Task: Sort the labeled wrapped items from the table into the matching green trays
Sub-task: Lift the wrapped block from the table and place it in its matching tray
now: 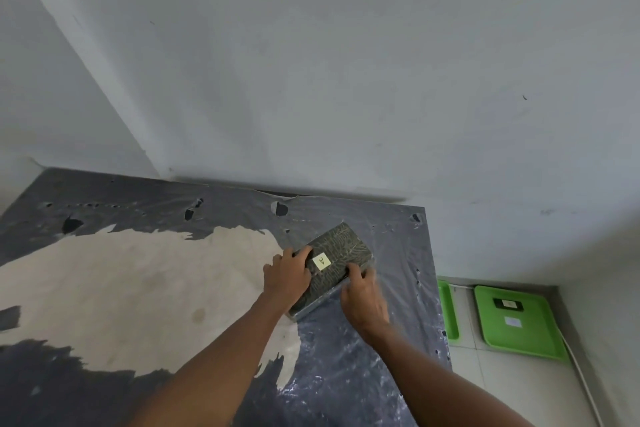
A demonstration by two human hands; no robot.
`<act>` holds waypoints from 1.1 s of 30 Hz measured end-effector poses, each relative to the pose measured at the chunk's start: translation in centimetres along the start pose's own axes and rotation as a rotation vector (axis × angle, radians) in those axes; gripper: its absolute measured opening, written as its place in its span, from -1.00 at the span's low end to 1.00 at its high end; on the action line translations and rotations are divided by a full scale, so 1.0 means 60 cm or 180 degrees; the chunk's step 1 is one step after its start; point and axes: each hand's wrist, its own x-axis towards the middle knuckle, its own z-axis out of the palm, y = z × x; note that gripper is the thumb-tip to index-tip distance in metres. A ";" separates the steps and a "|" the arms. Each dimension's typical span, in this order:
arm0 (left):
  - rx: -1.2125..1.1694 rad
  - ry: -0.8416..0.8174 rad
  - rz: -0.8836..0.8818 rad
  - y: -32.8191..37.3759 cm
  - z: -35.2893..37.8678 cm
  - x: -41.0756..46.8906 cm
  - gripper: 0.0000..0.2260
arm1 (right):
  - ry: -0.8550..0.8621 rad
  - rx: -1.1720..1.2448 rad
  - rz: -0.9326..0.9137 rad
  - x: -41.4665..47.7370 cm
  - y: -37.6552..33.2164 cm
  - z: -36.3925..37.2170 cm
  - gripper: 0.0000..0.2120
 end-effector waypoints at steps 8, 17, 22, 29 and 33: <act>-0.0866 -0.0377 -0.0086 0.018 0.008 -0.041 -0.73 | -0.0130 0.0294 -0.0211 0.014 -0.022 -0.003 -0.63; -0.0736 -0.0472 0.0349 0.009 -0.016 -0.051 -0.91 | -0.0692 -0.0624 0.0482 -0.051 -0.039 0.032 0.11; -0.0363 -0.0166 0.0513 -0.005 -0.039 -0.040 -0.91 | -0.0940 -0.0827 -0.0046 -0.033 -0.018 0.019 0.17; 0.0468 -0.0533 0.1268 -0.020 -0.046 -0.030 -0.34 | -0.1380 -0.1555 -0.1557 0.017 0.065 -0.044 0.16; 0.0798 -0.1003 0.1432 -0.026 -0.021 -0.032 0.07 | -0.1417 -0.1546 -0.1487 0.024 0.082 -0.065 0.08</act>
